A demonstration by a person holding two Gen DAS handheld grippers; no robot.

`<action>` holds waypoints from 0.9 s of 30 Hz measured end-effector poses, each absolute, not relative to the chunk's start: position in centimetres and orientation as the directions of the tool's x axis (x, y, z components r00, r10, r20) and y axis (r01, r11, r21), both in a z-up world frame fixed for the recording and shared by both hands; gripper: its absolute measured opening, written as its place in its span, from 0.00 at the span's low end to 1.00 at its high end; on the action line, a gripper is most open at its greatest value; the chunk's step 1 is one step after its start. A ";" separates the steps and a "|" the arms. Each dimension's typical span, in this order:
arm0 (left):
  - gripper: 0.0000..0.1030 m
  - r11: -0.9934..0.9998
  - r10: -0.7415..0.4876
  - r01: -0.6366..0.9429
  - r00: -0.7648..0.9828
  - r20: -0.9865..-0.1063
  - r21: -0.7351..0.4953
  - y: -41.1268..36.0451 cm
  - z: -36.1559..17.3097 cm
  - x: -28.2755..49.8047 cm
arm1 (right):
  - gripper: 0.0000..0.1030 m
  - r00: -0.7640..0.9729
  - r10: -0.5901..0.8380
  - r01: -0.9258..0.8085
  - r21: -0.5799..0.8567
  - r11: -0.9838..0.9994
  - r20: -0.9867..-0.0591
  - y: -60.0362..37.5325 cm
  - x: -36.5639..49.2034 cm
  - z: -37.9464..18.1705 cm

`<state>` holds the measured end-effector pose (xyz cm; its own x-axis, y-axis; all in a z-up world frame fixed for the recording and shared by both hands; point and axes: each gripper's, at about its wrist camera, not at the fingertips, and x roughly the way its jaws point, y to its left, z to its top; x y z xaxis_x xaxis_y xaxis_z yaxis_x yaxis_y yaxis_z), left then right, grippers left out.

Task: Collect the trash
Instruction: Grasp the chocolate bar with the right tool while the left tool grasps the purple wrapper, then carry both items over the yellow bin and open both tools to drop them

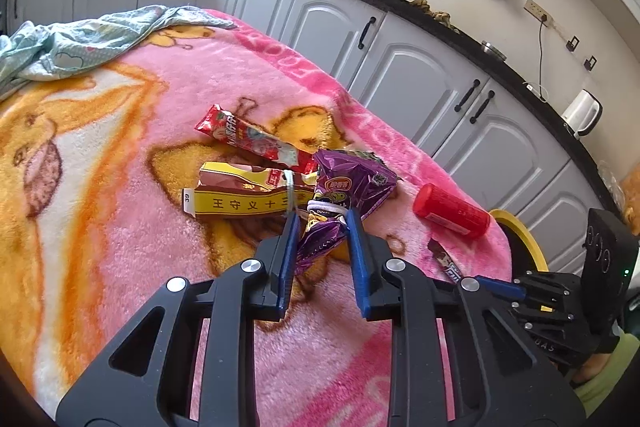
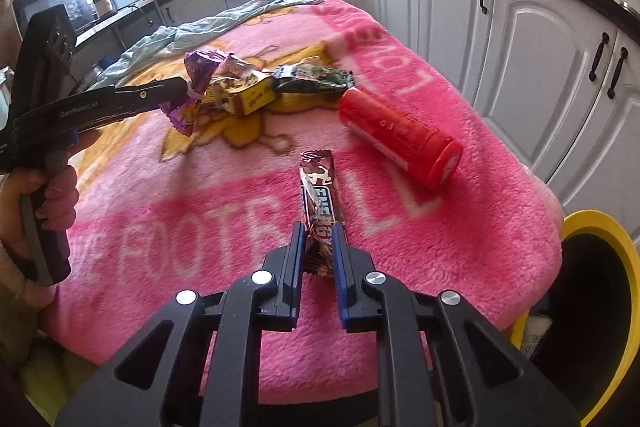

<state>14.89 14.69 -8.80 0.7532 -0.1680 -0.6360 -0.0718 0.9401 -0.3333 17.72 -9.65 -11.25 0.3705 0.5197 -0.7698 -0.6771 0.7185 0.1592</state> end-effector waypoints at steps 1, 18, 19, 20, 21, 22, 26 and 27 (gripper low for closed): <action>0.17 0.942 -0.167 -0.069 0.753 -0.636 -0.328 14.5 -8.7 14.8 | 0.13 0.369 0.513 -0.684 0.147 0.715 -0.775 -9.4 17.6 -11.3; 0.16 0.940 -0.243 0.046 0.786 -0.568 -0.338 9.9 -3.9 13.3 | 0.06 0.422 0.553 -0.676 0.157 0.720 -0.718 -12.2 16.4 -7.6; 0.16 0.940 -0.247 0.054 0.788 -0.564 -0.336 9.5 -3.6 13.3 | 0.06 0.429 0.562 -0.670 0.169 0.723 -0.707 -12.8 16.4 -6.9; 0.16 0.940 -0.253 0.065 0.790 -0.558 -0.334 9.0 -3.3 13.4 | 0.06 0.435 0.566 -0.666 0.172 0.726 -0.700 -13.2 16.4 -6.5; 0.16 0.940 -0.261 0.078 0.792 -0.552 -0.332 8.3 -2.9 13.5 | 0.06 0.447 0.571 -0.660 0.177 0.730 -0.689 -13.9 16.3 -5.8; 0.16 0.940 -0.266 0.087 0.792 -0.549 -0.330 7.9 -2.7 13.5 | 0.06 0.456 0.575 -0.656 0.181 0.733 -0.679 -14.5 16.2 -5.3; 0.16 0.937 -0.295 0.129 0.789 -0.539 -0.325 5.7 -1.8 14.3 | 0.06 0.500 0.577 -0.628 0.188 0.755 -0.645 -17.1 16.2 -3.3; 0.16 0.937 -0.301 0.138 0.787 -0.538 -0.321 5.1 -1.6 14.5 | 0.06 0.511 0.577 -0.618 0.194 0.762 -0.637 -17.9 16.2 -2.9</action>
<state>14.47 5.07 -1.58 0.7872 -0.3007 -0.5384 0.1382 0.9369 -0.3211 16.19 -17.89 -2.92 0.5110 0.5767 -0.6375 -0.6180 0.7619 0.1939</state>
